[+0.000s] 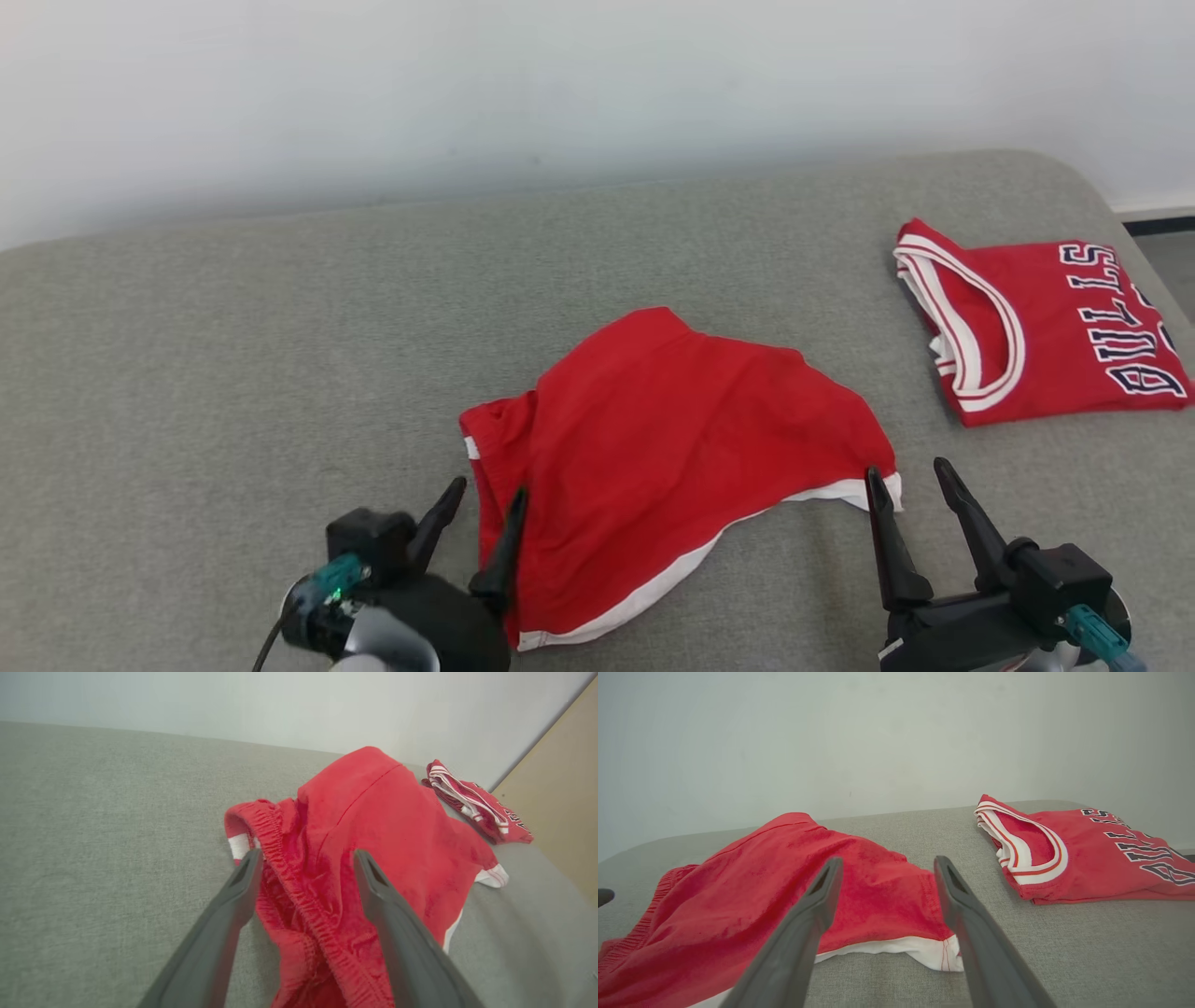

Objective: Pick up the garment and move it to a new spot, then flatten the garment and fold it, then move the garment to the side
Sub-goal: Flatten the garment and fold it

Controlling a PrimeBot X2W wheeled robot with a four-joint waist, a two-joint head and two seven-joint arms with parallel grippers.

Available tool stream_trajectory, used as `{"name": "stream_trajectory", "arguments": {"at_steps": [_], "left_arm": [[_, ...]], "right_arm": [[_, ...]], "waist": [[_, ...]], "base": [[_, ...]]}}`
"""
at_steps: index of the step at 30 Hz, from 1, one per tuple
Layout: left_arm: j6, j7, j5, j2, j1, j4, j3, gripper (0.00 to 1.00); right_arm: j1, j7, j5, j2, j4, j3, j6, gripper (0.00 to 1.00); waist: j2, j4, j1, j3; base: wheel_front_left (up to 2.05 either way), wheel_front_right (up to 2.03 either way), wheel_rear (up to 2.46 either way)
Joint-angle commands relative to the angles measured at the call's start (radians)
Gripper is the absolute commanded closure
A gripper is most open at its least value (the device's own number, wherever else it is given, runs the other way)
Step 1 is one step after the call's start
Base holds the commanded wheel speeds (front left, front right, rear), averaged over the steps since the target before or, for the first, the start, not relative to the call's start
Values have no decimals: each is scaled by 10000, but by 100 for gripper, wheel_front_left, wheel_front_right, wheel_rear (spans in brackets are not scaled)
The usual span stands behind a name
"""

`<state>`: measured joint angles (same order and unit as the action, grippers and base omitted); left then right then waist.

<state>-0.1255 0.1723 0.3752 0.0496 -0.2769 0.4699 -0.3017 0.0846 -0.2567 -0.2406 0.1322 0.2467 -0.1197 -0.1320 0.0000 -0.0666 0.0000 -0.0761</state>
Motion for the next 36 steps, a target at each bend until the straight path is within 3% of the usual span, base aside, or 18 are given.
{"name": "stream_trajectory", "arguments": {"at_steps": [1, 9, 15, 16, 17, 18, 26, 36], "left_arm": [[-26, -299, 244, 20, -378, 425, -102, 0], [896, -2100, 426, 30, -1441, 2056, -298, 0], [1088, -3603, 250, 169, -1373, 2359, -715, 0], [1041, -3716, 281, 166, -1352, 2275, -755, 23], [985, -3773, 304, 162, -1333, 2167, -797, 72], [959, -3789, 252, 185, -1308, 2066, -862, 100], [1417, -2059, 35, 458, -1785, 1502, -456, 100], [1414, -668, 19, 1025, -3072, 2373, 8, 100]], "right_arm": [[175, -18, -5, 11, 20, -24, 31, 0], [461, -45, -16, -110, 20, -54, 31, 0], [501, -79, -29, -190, 18, 60, 31, 0], [499, -70, -33, -214, 19, 89, 31, 0], [499, -72, -40, -233, 18, 119, 31, 0], [503, -75, -39, -248, 16, 142, 31, 0], [665, -84, -56, -314, 49, 30, 31, 0], [846, -88, -110, -242, 82, -95, 31, 0]], "waist": [[0, -259, 0, -167], [0, -781, 0, -637], [0, -816, 0, -806], [0, -808, 0, -824], [0, -795, 0, -840], [0, -781, 0, -851], [0, -718, 0, -923], [0, -785, 0, -1100]], "base": [[0, 0, 0], [0, 0, 0], [0, 0, 0], [0, 0, 0], [0, 0, 0], [0, 0, 0], [0, 0, 0], [0, 0, 0]]}}
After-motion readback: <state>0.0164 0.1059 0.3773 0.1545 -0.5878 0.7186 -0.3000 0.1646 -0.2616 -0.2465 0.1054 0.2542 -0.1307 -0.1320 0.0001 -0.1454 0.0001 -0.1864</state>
